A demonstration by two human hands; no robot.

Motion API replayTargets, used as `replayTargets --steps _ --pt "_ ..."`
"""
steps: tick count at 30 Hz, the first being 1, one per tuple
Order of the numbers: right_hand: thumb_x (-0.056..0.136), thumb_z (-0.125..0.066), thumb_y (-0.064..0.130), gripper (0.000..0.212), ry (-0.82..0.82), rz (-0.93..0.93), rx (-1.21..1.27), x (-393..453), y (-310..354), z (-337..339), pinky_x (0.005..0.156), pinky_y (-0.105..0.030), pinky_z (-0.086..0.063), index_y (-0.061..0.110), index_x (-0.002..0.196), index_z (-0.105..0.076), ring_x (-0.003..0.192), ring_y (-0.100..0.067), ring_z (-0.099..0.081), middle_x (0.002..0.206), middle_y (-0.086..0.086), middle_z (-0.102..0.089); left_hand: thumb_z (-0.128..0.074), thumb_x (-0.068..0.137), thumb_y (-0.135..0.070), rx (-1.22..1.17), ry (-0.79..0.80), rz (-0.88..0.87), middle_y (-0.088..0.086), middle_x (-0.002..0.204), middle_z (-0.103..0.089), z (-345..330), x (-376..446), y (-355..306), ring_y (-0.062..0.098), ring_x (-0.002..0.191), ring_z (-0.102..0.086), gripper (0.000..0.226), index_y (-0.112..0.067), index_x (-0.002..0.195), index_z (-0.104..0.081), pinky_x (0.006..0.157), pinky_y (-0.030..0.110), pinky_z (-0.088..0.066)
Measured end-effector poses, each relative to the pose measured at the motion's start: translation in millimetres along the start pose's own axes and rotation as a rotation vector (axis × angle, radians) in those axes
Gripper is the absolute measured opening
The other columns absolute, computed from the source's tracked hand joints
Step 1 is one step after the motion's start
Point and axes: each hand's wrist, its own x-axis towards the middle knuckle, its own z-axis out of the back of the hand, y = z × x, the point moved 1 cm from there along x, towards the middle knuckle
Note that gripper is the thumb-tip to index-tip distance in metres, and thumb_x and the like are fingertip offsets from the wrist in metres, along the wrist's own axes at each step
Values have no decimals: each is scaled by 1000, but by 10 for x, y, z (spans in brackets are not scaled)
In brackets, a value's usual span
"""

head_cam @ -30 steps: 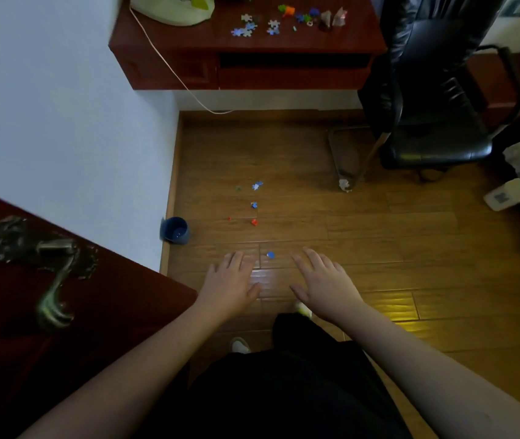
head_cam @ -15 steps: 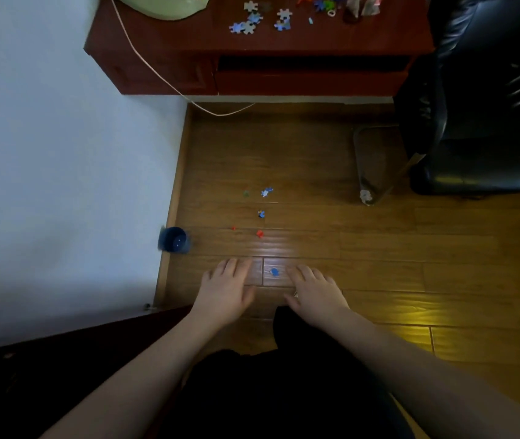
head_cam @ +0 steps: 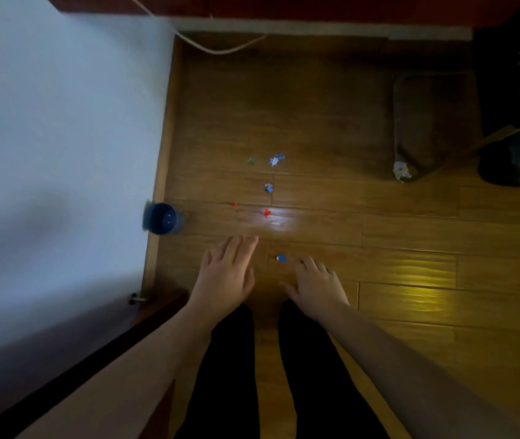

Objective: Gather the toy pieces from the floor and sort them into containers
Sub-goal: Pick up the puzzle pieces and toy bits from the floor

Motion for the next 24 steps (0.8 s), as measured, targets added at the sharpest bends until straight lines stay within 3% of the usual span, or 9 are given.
replayTargets --steps 11,18,24 --pt "98 -41 27 46 -18 -140 -8 1890 -550 -1793 104 -37 -33 23 143 -33 127 -22 -42 140 0 -44 -36 94 -48 77 140 -33 9 154 -27 -1850 1304 1003 29 141 -24 67 -24 151 -9 110 51 -30" --pt "97 -43 28 50 83 -157 20 2780 -1063 -2932 108 -35 -26 23 146 -30 132 -21 -35 143 0 -41 -41 93 -47 63 156 -80 8 150 -33 -2958 1885 1501 30 135 -32 68 -27 150 -12 104 51 -36" --pt "90 -56 11 65 147 -60 -57 3339 -1391 -3603 101 -39 -36 26 146 -26 128 -25 -42 145 -3 -35 -41 93 -48 163 249 -261 7 155 -25 -3648 2330 2015 30 135 -31 68 -30 150 -8 104 52 -36"
